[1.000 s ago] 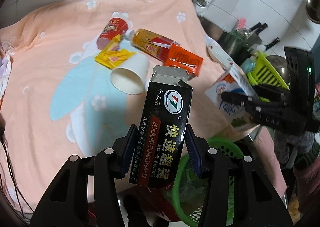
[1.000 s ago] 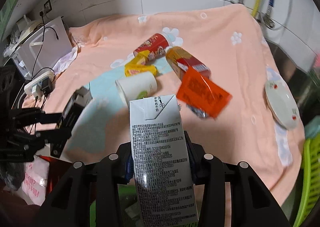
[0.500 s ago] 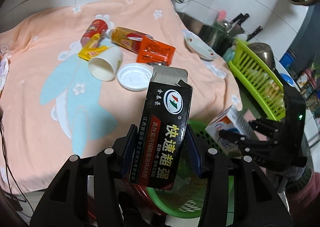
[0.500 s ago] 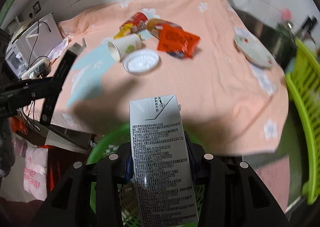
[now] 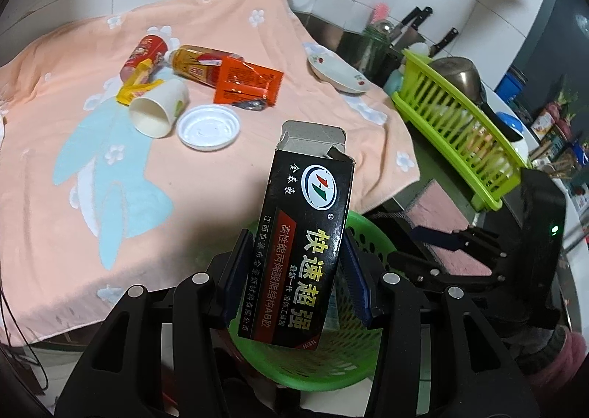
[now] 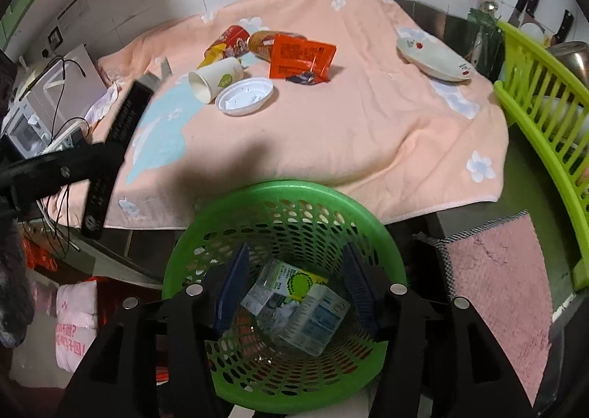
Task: Collect trash
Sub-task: 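Carry the glue box and milk carton over the green basket with both tools, then open the right tool to drop the carton while the left tool drops the glue box into the basket, then move both tools back over the towel toward the paper cup and lid, then grasp the white plastic lid with the right tool while the left tool reaches the paper cup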
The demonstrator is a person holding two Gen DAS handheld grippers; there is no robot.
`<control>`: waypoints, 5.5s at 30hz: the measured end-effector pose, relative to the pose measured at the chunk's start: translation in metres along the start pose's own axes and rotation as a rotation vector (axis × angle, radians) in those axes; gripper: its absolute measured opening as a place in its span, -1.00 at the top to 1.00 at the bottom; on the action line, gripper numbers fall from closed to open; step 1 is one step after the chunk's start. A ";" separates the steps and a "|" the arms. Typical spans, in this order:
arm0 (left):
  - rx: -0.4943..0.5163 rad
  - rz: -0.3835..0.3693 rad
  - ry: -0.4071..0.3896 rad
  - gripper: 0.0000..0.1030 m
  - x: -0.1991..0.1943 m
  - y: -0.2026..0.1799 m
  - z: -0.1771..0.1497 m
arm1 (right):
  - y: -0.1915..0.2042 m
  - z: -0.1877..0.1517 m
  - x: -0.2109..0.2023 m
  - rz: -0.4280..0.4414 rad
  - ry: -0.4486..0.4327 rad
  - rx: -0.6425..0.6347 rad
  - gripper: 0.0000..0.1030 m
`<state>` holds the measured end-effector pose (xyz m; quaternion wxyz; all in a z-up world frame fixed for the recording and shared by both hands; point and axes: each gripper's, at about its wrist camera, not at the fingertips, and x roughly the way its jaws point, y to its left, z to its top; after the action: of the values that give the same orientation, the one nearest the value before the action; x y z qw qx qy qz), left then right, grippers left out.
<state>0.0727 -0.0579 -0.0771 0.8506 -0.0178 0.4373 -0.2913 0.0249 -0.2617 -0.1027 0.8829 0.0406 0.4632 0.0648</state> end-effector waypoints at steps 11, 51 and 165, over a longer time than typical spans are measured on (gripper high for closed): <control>0.019 -0.037 0.050 0.07 0.016 -0.022 -0.014 | -0.020 -0.007 -0.030 -0.040 -0.058 0.046 -0.21; -0.049 -0.023 0.095 -0.19 0.022 0.000 -0.022 | -0.008 0.009 -0.027 -0.023 -0.081 0.023 -0.41; -0.008 0.095 0.199 -0.28 0.156 0.176 0.178 | 0.053 0.173 0.202 0.037 0.077 -0.115 -0.76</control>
<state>0.3608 -0.0315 -0.1320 0.8157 0.0287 0.5212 -0.2495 0.2772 -0.1809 -0.1619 0.8641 -0.0040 0.4914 0.1092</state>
